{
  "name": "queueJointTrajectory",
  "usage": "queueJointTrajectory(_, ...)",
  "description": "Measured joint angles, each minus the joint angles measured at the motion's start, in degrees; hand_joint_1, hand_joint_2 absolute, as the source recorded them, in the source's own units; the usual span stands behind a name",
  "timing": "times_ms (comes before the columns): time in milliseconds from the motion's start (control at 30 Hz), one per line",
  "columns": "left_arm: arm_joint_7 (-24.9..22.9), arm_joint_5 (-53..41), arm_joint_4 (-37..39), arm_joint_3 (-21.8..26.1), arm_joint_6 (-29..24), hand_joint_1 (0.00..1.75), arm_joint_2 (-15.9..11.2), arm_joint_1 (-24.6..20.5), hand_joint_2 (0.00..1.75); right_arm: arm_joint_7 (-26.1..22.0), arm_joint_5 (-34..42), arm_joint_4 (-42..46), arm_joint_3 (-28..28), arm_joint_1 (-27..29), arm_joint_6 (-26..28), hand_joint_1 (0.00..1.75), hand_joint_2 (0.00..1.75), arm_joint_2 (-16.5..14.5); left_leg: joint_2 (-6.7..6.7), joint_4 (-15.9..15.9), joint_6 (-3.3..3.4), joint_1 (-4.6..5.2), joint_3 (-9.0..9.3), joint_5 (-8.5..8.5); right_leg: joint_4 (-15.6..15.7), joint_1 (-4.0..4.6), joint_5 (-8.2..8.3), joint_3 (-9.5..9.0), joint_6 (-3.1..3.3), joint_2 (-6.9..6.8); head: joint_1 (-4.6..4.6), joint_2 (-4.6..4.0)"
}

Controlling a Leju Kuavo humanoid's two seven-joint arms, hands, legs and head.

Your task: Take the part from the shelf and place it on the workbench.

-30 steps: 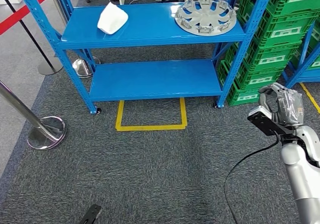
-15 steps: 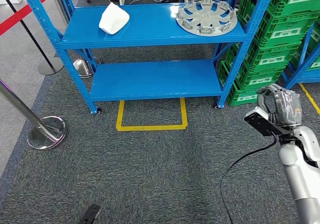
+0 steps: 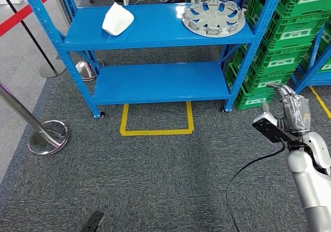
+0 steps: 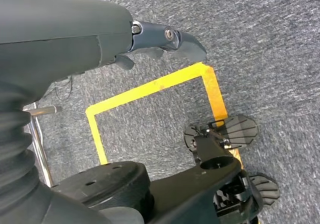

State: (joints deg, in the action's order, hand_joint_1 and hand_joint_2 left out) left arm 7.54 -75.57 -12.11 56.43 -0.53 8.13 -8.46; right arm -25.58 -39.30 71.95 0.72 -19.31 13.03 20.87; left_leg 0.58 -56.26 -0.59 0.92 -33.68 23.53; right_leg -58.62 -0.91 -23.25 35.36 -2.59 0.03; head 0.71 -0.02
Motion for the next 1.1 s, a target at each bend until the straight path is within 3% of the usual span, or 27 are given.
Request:
queueJointTrajectory(67,0.0,0.0,0.0,0.0,-0.3,0.0,0.0,0.0,0.0,0.0,0.0,0.0,0.0,0.2,0.0,0.0,0.87,0.0,0.0,0.0,0.0,0.0,0.0,0.0,0.0,0.0,0.0,0.0,0.0,0.0,0.0,0.0)
queueJointTrajectory(133,-0.2,0.3,0.0,0.0,-1.0,0.0,0.0,0.0,0.0,-0.1,0.1,0.2,0.0,0.5,0.0,0.0,0.0,0.0,0.0,0.0,0.0,0.0,0.0,0.0,0.0,0.0,0.0,0.0,0.0,0.0,-0.01,0.0)
queueJointTrajectory(300,-1.4,0.3,0.0,0.0,-3.8,0.0,0.1,0.1,0.0,-0.3,1.9,1.3,-0.5,2.1,0.3,0.0,0.0,-0.5,0.0,0.0,0.0,0.0,-0.03,0.0,0.0,0.0,0.0,0.01,0.0,0.0,0.0,0.0)
queueJointTrajectory(467,-3.1,0.5,0.0,0.0,-5.6,0.0,0.5,0.1,0.0,0.1,5.1,2.0,-1.5,2.7,0.7,0.0,0.0,-3.1,0.01,0.0,0.0,0.0,-0.05,0.0,0.0,0.0,0.01,0.06,0.01,0.03,-0.01,0.0)
queueJointTrajectory(667,0.1,0.1,0.0,-0.1,-11.4,0.0,1.0,0.3,0.0,-1.4,8.1,2.4,-2.4,3.6,0.8,0.0,0.0,-4.6,0.01,0.0,0.04,0.01,-0.1,-0.03,0.0,0.0,0.02,0.09,0.01,-0.02,0.0,0.0)
queueJointTrajectory(733,0.4,-0.5,0.0,-0.2,-12.6,0.0,1.1,0.3,0.0,-2.1,8.5,2.8,-2.8,4.2,0.8,0.0,0.87,-4.7,0.02,0.0,0.04,0.01,-0.11,-0.03,0.0,0.0,0.03,0.11,0.01,-0.01,-0.01,0.0)
queueJointTrajectory(800,0.2,-1.6,0.0,-0.6,-14.1,0.0,1.3,0.4,0.87,-3.1,8.7,3.6,-3.2,5.1,0.7,0.0,1.75,-4.8,0.02,0.0,0.04,0.02,-0.14,-0.03,0.0,0.0,0.03,0.13,0.01,-0.02,-0.01,0.0)
queueJointTrajectory(833,0.0,-2.1,0.0,-0.8,-14.6,0.0,1.4,0.4,1.31,-3.5,8.7,4.0,-3.4,5.6,0.3,0.0,1.75,-4.8,0.01,0.0,0.05,0.02,-0.15,-0.03,0.0,-0.01,0.03,0.14,0.0,-0.02,0.0,0.0)
queueJointTrajectory(867,-0.3,-2.4,0.0,-1.0,-14.9,0.0,1.4,0.4,1.31,-3.7,8.7,4.4,-3.4,6.0,-0.3,0.0,1.75,-4.8,0.01,0.0,0.05,0.02,-0.17,-0.03,0.0,-0.01,0.03,0.16,0.0,-0.01,-0.01,0.0)
queueJointTrajectory(967,-0.8,-1.6,0.0,-1.5,-13.3,0.0,1.4,0.3,0.0,-3.1,8.8,4.8,-3.4,6.1,-2.6,0.0,1.75,-4.8,0.02,0.0,0.05,0.02,-0.22,-0.03,0.0,-0.01,0.05,0.21,-0.01,0.03,0.0,0.0)
queueJointTrajectory(1100,0.1,0.7,0.0,-1.2,-9.4,0.0,1.2,0.2,0.0,-2.1,9.2,4.8,-3.2,4.6,-5.1,0.0,1.75,-4.8,0.03,0.0,0.04,0.02,-0.25,-0.08,0.0,-0.01,0.09,0.25,0.0,0.02,-0.01,0.0)
